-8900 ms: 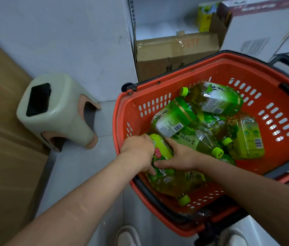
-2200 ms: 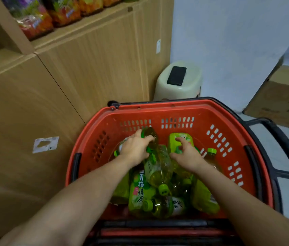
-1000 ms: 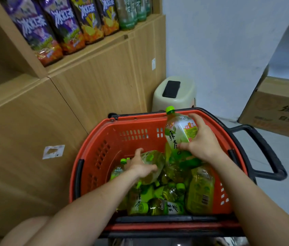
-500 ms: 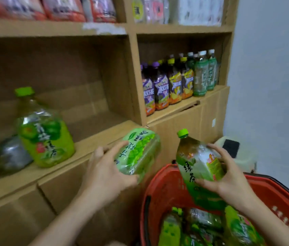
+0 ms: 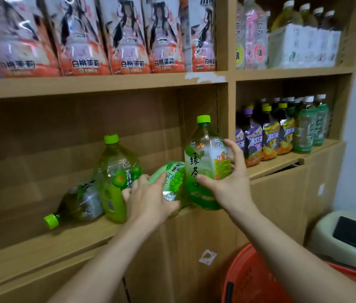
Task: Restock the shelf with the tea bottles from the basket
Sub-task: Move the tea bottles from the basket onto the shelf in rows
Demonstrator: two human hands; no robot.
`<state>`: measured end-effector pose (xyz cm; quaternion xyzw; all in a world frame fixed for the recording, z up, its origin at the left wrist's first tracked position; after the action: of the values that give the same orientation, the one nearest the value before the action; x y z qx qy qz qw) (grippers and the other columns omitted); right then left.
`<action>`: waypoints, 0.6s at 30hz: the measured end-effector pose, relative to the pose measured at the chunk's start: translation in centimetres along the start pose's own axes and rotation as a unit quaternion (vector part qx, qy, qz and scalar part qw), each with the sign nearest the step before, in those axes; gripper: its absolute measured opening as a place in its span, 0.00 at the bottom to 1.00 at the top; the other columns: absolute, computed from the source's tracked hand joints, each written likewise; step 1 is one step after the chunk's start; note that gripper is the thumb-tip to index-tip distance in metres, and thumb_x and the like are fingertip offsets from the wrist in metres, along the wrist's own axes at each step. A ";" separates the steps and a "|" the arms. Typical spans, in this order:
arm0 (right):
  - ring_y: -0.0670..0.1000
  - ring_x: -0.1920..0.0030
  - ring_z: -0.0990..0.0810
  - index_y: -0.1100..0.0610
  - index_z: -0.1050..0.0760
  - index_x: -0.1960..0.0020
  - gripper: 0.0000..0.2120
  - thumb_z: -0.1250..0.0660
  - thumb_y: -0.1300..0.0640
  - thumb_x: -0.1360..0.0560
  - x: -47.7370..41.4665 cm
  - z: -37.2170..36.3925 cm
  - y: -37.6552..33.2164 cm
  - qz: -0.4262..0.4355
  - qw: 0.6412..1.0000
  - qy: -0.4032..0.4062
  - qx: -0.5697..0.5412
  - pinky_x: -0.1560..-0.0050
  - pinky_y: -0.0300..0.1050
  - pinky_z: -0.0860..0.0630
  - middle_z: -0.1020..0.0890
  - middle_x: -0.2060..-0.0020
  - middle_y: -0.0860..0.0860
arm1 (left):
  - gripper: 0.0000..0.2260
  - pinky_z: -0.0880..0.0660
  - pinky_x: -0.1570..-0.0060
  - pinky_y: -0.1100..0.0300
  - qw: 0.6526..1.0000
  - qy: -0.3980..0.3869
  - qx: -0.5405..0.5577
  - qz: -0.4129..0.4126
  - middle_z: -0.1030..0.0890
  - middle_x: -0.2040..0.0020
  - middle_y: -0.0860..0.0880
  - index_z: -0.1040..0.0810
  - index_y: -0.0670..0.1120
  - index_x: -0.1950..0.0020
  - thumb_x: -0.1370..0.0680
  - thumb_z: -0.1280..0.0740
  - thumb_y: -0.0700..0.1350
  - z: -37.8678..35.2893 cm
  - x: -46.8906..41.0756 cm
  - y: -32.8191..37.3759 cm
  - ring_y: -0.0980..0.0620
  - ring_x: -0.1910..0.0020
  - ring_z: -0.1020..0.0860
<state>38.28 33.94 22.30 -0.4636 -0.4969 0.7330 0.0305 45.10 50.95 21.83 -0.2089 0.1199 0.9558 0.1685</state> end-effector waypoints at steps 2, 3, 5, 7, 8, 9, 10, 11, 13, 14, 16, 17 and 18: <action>0.53 0.42 0.24 0.36 0.38 0.34 0.44 0.21 0.51 0.45 -0.4 -1.6 0.9 -0.001 1.000 0.007 0.010 0.42 0.56 0.25 0.26 0.41 0.49 | 0.35 0.39 0.42 0.51 1.000 -0.010 -0.012 0.014 0.30 0.35 0.46 0.38 0.60 0.27 0.32 0.34 0.66 -0.2 -1.0 -0.8 0.46 0.35 0.33; 0.50 0.43 0.25 0.39 0.38 0.34 0.45 0.20 0.53 0.44 -0.5 -2.3 1.3 0.001 1.000 0.012 0.014 0.41 0.53 0.25 0.26 0.41 0.49 | 0.34 0.38 0.42 0.51 1.000 -0.011 -0.015 0.022 0.29 0.37 0.46 0.36 0.60 0.28 0.32 0.34 0.66 -0.2 -1.5 -1.3 0.46 0.36 0.32; 0.44 0.44 0.27 0.43 0.37 0.32 0.45 0.20 0.58 0.43 -0.5 -3.4 2.1 0.004 1.000 0.013 0.009 0.39 0.42 0.28 0.27 0.40 0.49 | 0.31 0.37 0.43 0.51 0.999 -0.008 -0.027 0.032 0.28 0.40 0.45 0.33 0.59 0.30 0.31 0.35 0.67 -0.3 -2.3 -2.5 0.45 0.38 0.31; 0.44 0.40 0.28 0.42 0.39 0.31 0.47 0.20 0.60 0.42 -0.4 -4.5 3.1 0.007 1.000 -0.008 -0.016 0.35 0.43 0.30 0.28 0.37 0.50 | 0.29 0.37 0.44 0.50 0.998 -0.005 -0.049 0.043 0.28 0.39 0.45 0.31 0.57 0.31 0.30 0.36 0.67 -0.5 -3.1 -3.9 0.44 0.38 0.31; 0.47 0.36 0.28 0.41 0.42 0.30 0.48 0.20 0.61 0.41 -0.4 -5.0 3.7 0.001 0.999 -0.026 -0.029 0.32 0.48 0.31 0.29 0.35 0.50 | 0.29 0.37 0.43 0.50 0.997 -0.006 -0.057 0.052 0.28 0.38 0.44 0.30 0.56 0.32 0.29 0.37 0.67 -0.6 -3.4 -4.6 0.44 0.38 0.30; 0.48 0.34 0.29 0.39 0.44 0.29 0.49 0.20 0.61 0.40 -0.4 -5.4 4.1 -0.011 0.998 -0.047 -0.035 0.31 0.51 0.32 0.30 0.33 0.49 | 0.28 0.36 0.42 0.48 0.996 -0.008 -0.061 0.063 0.28 0.36 0.43 0.29 0.55 0.33 0.29 0.37 0.67 -0.8 -3.8 -5.1 0.43 0.37 0.30; 0.48 0.32 0.30 0.39 0.47 0.28 0.51 0.20 0.60 0.39 -0.5 -5.7 4.4 -0.022 0.997 -0.071 -0.033 0.30 0.52 0.33 0.31 0.32 0.48 | 0.27 0.36 0.41 0.47 0.995 -0.012 -0.066 0.074 0.29 0.35 0.43 0.28 0.54 0.34 0.28 0.37 0.67 -1.1 -4.1 -5.6 0.42 0.36 0.31; 0.48 0.32 0.31 0.39 0.50 0.27 0.52 0.21 0.60 0.38 -0.7 -6.0 4.5 -0.029 0.995 -0.095 -0.024 0.29 0.52 0.34 0.31 0.31 0.48 | 0.27 0.37 0.40 0.46 0.994 -0.016 -0.072 0.082 0.30 0.34 0.43 0.28 0.54 0.34 0.28 0.38 0.67 -1.3 -4.3 -5.9 0.41 0.35 0.32; 0.48 0.31 0.32 0.40 0.55 0.25 0.53 0.22 0.59 0.35 -1.1 -6.3 4.3 -0.039 0.990 -0.133 -0.002 0.29 0.51 0.35 0.32 0.30 0.47 | 0.27 0.37 0.38 0.44 0.991 -0.028 -0.084 0.099 0.32 0.33 0.42 0.29 0.52 0.34 0.27 0.38 0.66 -1.8 -4.8 -6.3 0.40 0.33 0.35; 0.49 0.30 0.33 0.40 0.58 0.25 0.53 0.24 0.58 0.33 -1.2 -6.4 4.3 -0.046 0.987 -0.152 0.009 0.29 0.52 0.35 0.32 0.30 0.47 | 0.27 0.38 0.38 0.44 0.990 -0.034 -0.081 0.109 0.33 0.33 0.41 0.29 0.51 0.35 0.27 0.38 0.66 -1.9 -5.0 -6.3 0.40 0.33 0.36; 0.50 0.29 0.33 0.40 0.62 0.25 0.51 0.27 0.57 0.30 -1.7 -6.3 4.5 -0.075 0.978 -0.192 0.030 0.29 0.53 0.36 0.33 0.29 0.47 | 0.26 0.38 0.36 0.43 0.991 -0.036 -0.055 0.114 0.34 0.32 0.41 0.29 0.49 0.34 0.26 0.37 0.63 -1.7 -5.2 -6.0 0.39 0.32 0.38; 0.51 0.29 0.34 0.40 0.63 0.25 0.49 0.29 0.57 0.28 -1.8 -6.2 4.8 -0.094 0.972 -0.212 0.040 0.28 0.55 0.36 0.33 0.28 0.48 | 0.26 0.38 0.35 0.42 0.994 -0.023 -0.031 0.104 0.34 0.32 0.40 0.30 0.48 0.33 0.25 0.36 0.61 -1.5 -5.0 -5.8 0.39 0.32 0.38; 0.52 0.29 0.34 0.42 0.62 0.24 0.47 0.31 0.58 0.26 -1.9 -6.0 5.1 -0.109 0.966 -0.231 0.045 0.28 0.55 0.37 0.33 0.28 0.49 | 0.25 0.37 0.35 0.43 0.996 -0.001 0.007 0.089 0.33 0.32 0.40 0.32 0.48 0.31 0.25 0.36 0.57 -1.3 -4.7 -5.4 0.39 0.32 0.37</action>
<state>45.74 34.66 19.19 -0.2230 -0.5046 0.8339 0.0157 51.58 54.26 21.90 -0.1953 0.1449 0.9663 0.0845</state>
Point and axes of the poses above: each hand's wrist, its own x-axis away from the middle knuckle, its own z-axis out of the back of the hand, y = z × x, the point moved 2 cm from there along -x, towards the middle knuckle
